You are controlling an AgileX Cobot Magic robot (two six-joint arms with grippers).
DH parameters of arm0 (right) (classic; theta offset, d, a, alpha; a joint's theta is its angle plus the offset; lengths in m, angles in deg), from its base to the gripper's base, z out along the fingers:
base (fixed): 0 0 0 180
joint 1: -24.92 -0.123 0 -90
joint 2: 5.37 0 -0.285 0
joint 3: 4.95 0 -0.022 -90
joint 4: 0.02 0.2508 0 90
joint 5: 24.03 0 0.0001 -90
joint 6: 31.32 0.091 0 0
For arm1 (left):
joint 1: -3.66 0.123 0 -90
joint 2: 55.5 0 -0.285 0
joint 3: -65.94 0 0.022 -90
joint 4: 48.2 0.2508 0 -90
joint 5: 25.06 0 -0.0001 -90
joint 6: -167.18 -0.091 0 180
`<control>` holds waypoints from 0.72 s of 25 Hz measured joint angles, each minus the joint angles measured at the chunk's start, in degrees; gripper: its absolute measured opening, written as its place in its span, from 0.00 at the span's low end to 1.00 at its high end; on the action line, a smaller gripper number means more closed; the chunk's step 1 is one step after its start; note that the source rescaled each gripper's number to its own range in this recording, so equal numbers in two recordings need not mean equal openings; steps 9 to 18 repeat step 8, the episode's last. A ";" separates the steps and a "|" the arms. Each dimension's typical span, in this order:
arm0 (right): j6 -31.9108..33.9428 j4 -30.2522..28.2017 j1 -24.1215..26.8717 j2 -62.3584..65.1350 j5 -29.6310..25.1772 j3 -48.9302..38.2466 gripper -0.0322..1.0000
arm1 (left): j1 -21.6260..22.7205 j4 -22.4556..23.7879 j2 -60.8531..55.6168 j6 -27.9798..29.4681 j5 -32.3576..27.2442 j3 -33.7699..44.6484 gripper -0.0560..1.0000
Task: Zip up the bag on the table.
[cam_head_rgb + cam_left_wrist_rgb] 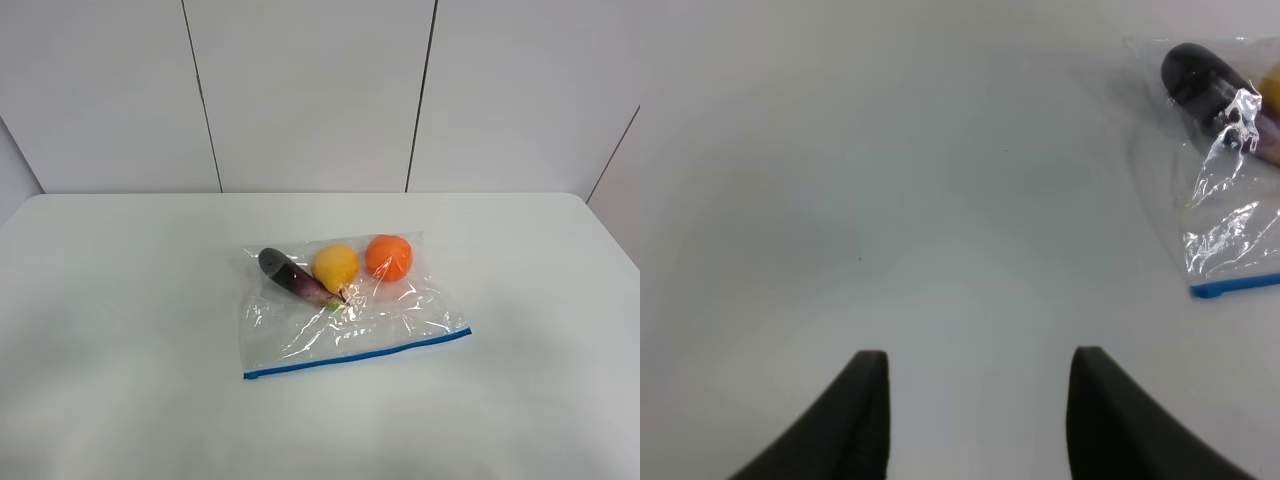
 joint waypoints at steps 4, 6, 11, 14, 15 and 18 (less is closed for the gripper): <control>0.00 0.00 0.00 0.00 0.00 0.00 0.99 | 0.00 0.00 0.00 0.00 0.00 0.00 0.88; 0.00 0.00 0.00 0.00 0.00 0.00 0.99 | 0.00 0.00 0.00 0.00 0.00 0.00 0.88; 0.00 0.00 0.00 0.00 0.00 0.00 0.99 | 0.00 0.00 0.00 0.00 0.00 0.00 0.88; 0.00 0.00 0.00 0.00 0.00 0.00 0.99 | 0.00 0.00 0.00 0.00 0.00 0.00 0.88; 0.00 0.00 0.00 0.00 0.00 0.00 0.99 | 0.00 0.00 0.00 0.00 0.00 0.00 0.88; 0.00 0.00 0.00 0.00 0.00 0.00 0.99 | 0.00 0.00 0.00 0.00 0.00 0.00 0.88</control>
